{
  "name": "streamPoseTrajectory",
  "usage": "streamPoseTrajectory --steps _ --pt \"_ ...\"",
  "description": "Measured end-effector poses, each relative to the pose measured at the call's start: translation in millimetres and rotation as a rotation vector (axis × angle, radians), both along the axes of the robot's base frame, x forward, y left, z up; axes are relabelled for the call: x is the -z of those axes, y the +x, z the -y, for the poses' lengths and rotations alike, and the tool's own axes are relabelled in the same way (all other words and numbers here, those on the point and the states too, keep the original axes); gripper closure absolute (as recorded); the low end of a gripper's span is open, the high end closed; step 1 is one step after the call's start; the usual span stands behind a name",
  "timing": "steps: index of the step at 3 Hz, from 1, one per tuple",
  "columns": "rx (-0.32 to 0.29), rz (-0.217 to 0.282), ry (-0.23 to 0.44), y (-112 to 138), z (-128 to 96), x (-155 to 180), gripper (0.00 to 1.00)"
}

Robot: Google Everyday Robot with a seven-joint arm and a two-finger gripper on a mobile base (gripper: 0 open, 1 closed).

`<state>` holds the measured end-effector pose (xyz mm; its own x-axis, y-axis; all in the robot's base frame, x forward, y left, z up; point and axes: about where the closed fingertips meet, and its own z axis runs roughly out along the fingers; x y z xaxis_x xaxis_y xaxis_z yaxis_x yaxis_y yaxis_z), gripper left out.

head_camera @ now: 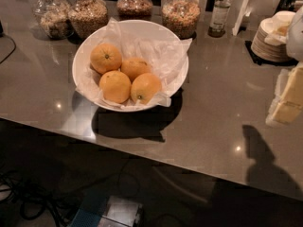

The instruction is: Pick orange from white bowl

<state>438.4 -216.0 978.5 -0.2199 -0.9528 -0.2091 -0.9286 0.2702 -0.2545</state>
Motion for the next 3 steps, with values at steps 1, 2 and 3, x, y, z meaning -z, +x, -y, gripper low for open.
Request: streamPoseTrajectory --steps 1,2,3 --pt "0.000 0.000 0.000 0 0 0 0.00" --pt "-0.010 0.031 0.038 3 -3 -2 0.00" --pt "-0.083 0.126 0.168 34 -21 -9 0.00"
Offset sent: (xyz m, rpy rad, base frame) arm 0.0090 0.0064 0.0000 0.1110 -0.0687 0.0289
